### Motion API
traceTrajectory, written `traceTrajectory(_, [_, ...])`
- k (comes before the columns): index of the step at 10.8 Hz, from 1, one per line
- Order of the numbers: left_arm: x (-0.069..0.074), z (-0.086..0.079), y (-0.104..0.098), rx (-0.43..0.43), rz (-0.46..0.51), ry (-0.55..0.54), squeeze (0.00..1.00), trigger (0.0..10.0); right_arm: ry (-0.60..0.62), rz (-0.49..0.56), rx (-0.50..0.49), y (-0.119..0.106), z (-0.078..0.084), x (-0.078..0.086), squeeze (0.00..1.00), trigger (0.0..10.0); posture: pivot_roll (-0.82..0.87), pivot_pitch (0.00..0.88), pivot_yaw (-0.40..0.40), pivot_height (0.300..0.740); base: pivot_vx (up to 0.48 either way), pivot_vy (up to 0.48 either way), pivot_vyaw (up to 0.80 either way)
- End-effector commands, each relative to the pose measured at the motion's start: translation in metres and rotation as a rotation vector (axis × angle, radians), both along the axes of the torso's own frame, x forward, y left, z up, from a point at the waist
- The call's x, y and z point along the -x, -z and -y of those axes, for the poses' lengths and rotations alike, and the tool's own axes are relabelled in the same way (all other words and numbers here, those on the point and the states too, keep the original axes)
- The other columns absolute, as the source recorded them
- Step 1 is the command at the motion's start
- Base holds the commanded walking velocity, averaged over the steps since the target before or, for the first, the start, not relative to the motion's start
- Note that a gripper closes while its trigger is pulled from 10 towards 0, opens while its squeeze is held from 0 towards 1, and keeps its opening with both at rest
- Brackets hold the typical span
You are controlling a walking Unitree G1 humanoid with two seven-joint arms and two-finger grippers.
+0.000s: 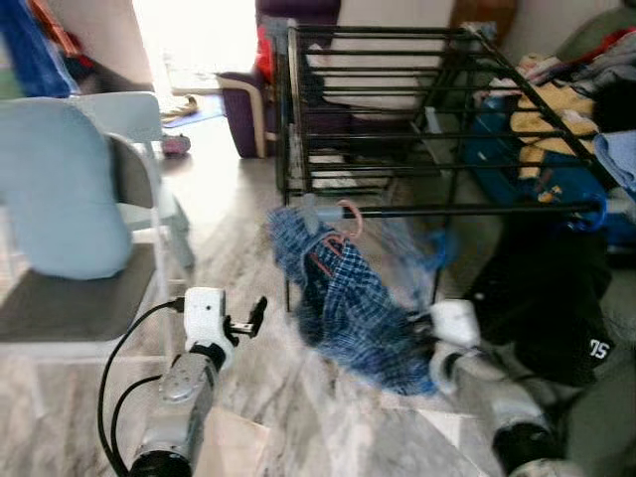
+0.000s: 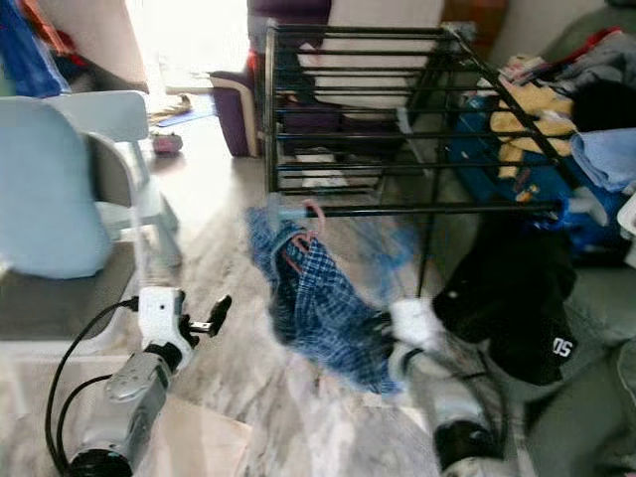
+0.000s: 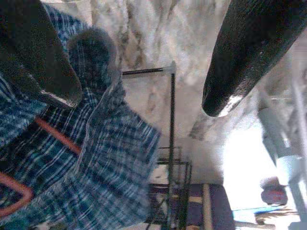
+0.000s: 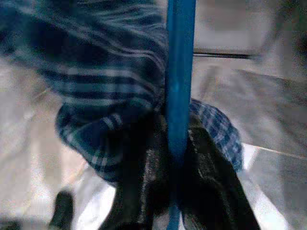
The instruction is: Hang hanger
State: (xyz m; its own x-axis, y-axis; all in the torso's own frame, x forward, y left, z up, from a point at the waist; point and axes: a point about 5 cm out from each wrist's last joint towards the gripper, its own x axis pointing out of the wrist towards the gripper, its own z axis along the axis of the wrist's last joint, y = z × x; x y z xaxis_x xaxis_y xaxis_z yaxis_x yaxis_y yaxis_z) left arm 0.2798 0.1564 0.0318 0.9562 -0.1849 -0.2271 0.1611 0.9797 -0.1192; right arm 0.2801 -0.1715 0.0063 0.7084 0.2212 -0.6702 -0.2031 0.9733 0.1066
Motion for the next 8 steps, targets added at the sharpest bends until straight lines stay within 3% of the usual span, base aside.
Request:
traceTrajectory(1, [-0.001,0.002,0.001,-0.008,-0.015,0.0,0.0,10.0,-0.078,0.009,-0.038,-0.006,-0.009,-0.001,0.0,10.0,-0.12,0.0,-0.034,0.74,0.0,0.0,0.0])
traceTrajectory(2, [-0.001,0.002,0.001,-0.008,-0.017,-0.005,0.0,10.0,-0.167,-0.028,-0.077,-0.002,-0.016,0.01,0.0,10.0,-0.12,0.0,-0.036,0.74,0.0,0.0,0.0])
traceTrajectory(4, [-0.001,0.002,0.002,-0.014,-0.021,-0.003,0.0,10.0,-0.214,-0.04,-0.071,-0.001,-0.016,0.016,0.0,10.0,-0.12,0.0,-0.034,0.74,0.0,0.0,0.0])
traceTrajectory(6, [-0.001,0.004,0.003,-0.004,-0.022,0.012,0.0,10.0,-0.046,0.031,0.086,-0.005,0.012,0.006,0.0,10.0,-0.12,0.0,-0.033,0.74,0.0,0.0,0.0])
traceTrajectory(8, [0.0,0.005,0.002,-0.005,-0.01,0.028,0.0,10.0,0.125,0.15,0.153,-0.021,0.032,-0.007,0.0,10.0,-0.13,0.0,-0.03,0.74,0.0,0.0,0.0])
